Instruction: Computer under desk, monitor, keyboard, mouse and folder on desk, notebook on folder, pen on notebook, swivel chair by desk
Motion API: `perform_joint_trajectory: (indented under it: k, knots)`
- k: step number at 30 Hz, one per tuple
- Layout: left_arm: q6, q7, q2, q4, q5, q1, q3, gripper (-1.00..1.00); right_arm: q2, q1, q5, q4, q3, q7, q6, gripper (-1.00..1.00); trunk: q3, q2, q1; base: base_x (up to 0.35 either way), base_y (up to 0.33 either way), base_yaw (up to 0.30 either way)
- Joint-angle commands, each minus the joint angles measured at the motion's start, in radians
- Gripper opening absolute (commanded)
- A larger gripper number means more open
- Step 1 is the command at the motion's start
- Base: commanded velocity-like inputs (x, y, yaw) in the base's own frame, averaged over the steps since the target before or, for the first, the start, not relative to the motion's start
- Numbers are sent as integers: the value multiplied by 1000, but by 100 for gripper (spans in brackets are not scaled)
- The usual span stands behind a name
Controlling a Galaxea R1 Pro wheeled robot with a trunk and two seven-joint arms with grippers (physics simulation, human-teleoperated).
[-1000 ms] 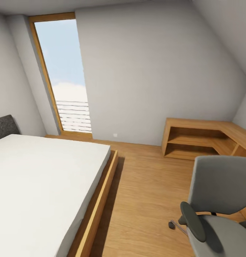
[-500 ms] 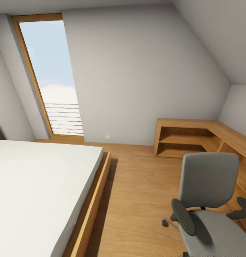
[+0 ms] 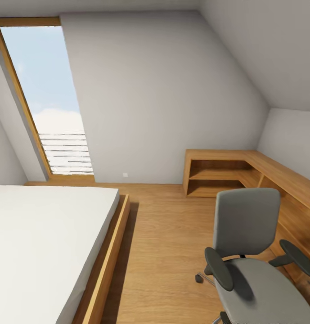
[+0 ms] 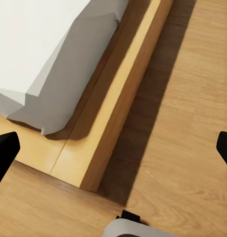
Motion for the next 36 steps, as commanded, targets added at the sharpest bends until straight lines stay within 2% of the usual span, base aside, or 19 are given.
perform_joint_trajectory:
  k: [1,10,25,36]
  knots:
    - [-1,8,1,-2,4,0,-8,100,0,-1,4,2,6,-10,-1,100,-1,-1,0,0,0,-55]
    - [-2,8,1,-2,4,0,-8,100,0,-1,4,2,6,-8,-1,100,0,-1,0,65,0,-21]
    - [-1,8,1,-2,3,0,-8,100,0,-1,4,2,6,-6,-1,100,0,-1,0,287,0,-2]
    - [1,8,1,-2,4,0,-8,100,0,-1,4,2,6,-6,0,100,0,-1,0,192,0,0]
